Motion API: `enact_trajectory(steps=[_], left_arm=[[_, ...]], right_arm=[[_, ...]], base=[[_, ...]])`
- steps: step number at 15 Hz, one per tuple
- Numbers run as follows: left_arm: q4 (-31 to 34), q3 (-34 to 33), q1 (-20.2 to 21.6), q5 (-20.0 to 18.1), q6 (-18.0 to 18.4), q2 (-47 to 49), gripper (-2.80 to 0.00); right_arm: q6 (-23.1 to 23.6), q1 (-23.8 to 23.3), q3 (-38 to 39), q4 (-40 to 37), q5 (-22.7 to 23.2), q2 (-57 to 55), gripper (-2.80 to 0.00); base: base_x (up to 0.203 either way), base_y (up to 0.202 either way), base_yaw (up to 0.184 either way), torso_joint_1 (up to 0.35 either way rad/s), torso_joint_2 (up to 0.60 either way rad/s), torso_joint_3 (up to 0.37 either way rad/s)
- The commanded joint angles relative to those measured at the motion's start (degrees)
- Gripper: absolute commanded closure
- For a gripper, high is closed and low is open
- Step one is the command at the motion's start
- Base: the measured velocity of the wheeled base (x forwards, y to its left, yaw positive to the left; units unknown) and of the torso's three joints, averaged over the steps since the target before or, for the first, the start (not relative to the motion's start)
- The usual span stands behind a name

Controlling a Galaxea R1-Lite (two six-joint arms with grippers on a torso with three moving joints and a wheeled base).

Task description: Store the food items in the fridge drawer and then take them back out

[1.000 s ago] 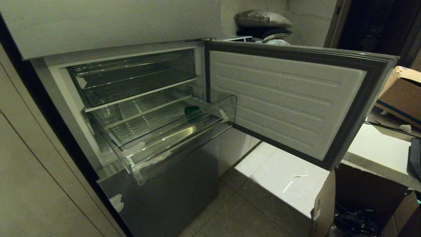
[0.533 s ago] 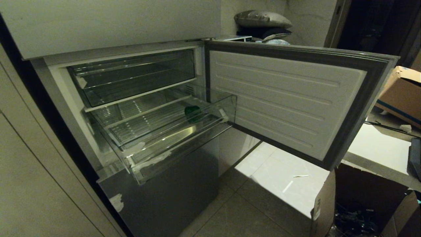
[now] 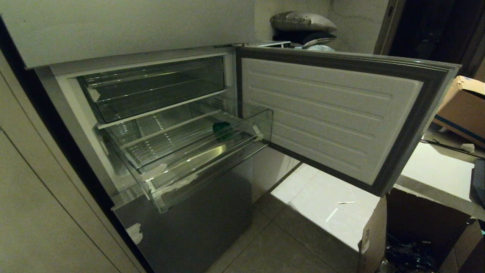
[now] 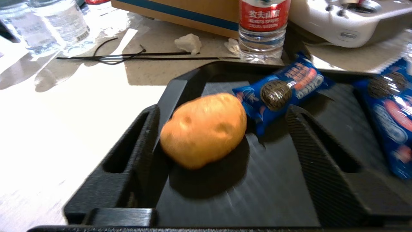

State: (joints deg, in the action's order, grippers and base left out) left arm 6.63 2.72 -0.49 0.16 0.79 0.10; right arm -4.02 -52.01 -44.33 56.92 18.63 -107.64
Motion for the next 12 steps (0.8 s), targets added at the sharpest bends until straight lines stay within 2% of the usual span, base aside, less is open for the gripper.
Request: enact_trajectory(steps=[1, 4, 9, 12], left_arm=[[0.0, 0.0, 0.0, 0.0, 0.0, 0.0, 0.0], [0.0, 0.0, 0.0, 0.0, 0.0, 0.0, 0.0], [0.0, 0.0, 0.0, 0.0, 0.0, 0.0, 0.0], [0.0, 0.0, 0.0, 0.0, 0.0, 0.0, 0.0]], right_arm=[[0.0, 1.8, -4.3, 0.4, -1.1, -5.7, -2.8], [0.0, 4.2, -9.5, 0.3, -3.2, -11.2, -2.8], [0.0, 7.4, -14.5, 0.5, -3.2, -16.3, -2.8], [0.1, 8.9, -15.1, 0.5, -3.2, -17.0, -2.8]], base=[[0.0, 0.0, 0.0, 0.0, 0.0, 0.0], [0.0, 0.0, 0.0, 0.0, 0.0, 0.0], [0.0, 0.0, 0.0, 0.0, 0.0, 0.0], [0.0, 0.0, 0.0, 0.0, 0.0, 0.0]])
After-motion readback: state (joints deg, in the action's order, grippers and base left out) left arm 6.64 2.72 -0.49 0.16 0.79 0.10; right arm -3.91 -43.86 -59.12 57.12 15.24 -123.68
